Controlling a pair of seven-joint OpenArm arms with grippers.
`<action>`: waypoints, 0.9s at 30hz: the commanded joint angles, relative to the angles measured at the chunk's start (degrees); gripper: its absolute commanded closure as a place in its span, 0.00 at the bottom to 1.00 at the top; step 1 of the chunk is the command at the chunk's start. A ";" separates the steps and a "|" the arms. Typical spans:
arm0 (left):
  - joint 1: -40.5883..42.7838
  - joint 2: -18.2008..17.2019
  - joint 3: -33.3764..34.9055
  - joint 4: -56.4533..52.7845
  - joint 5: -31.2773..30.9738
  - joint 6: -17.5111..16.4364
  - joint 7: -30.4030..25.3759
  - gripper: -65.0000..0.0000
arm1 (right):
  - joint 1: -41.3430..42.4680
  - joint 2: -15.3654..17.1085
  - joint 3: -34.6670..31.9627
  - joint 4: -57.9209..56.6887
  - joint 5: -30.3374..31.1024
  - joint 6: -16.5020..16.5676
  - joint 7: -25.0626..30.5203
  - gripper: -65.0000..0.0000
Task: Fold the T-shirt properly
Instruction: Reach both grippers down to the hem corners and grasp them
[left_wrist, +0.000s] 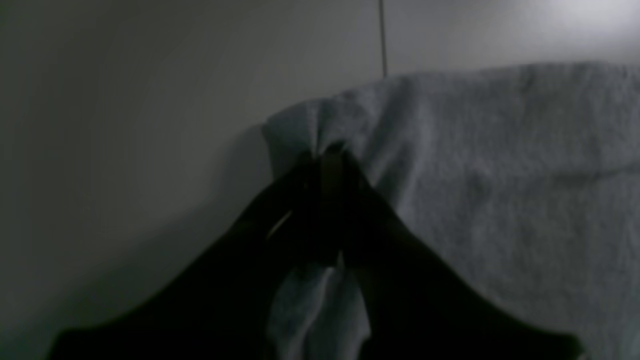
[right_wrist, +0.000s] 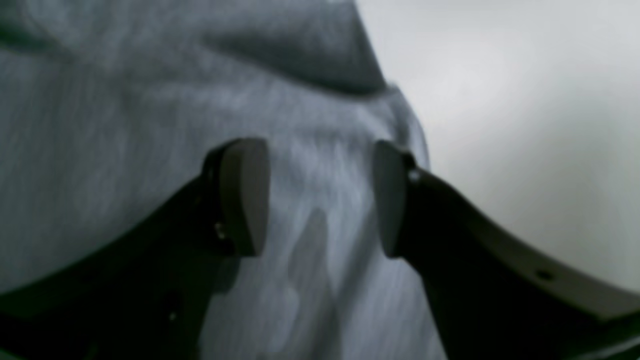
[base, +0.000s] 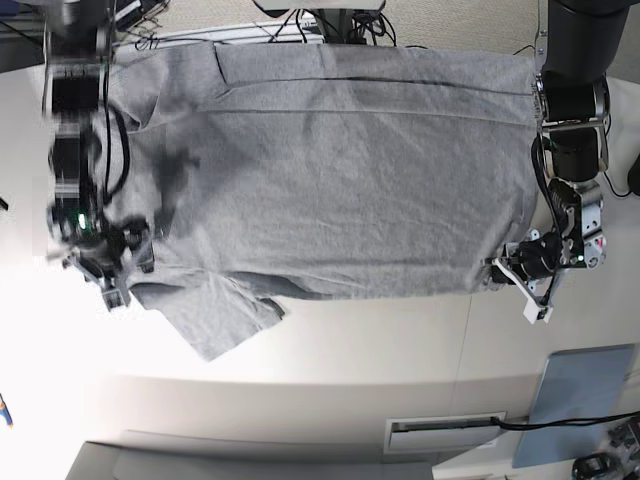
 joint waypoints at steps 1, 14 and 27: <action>-1.09 -0.63 0.04 0.50 0.33 -0.22 1.18 1.00 | 5.31 0.87 -1.31 -2.84 -0.02 -0.46 0.72 0.50; -0.02 -0.63 0.04 0.50 0.81 -0.22 1.29 1.00 | 33.05 -5.64 -12.15 -46.05 0.00 1.20 4.96 0.50; -0.04 -0.63 0.04 0.55 0.74 -0.17 -2.45 1.00 | 33.22 -6.38 -12.15 -47.30 -1.11 2.12 8.33 1.00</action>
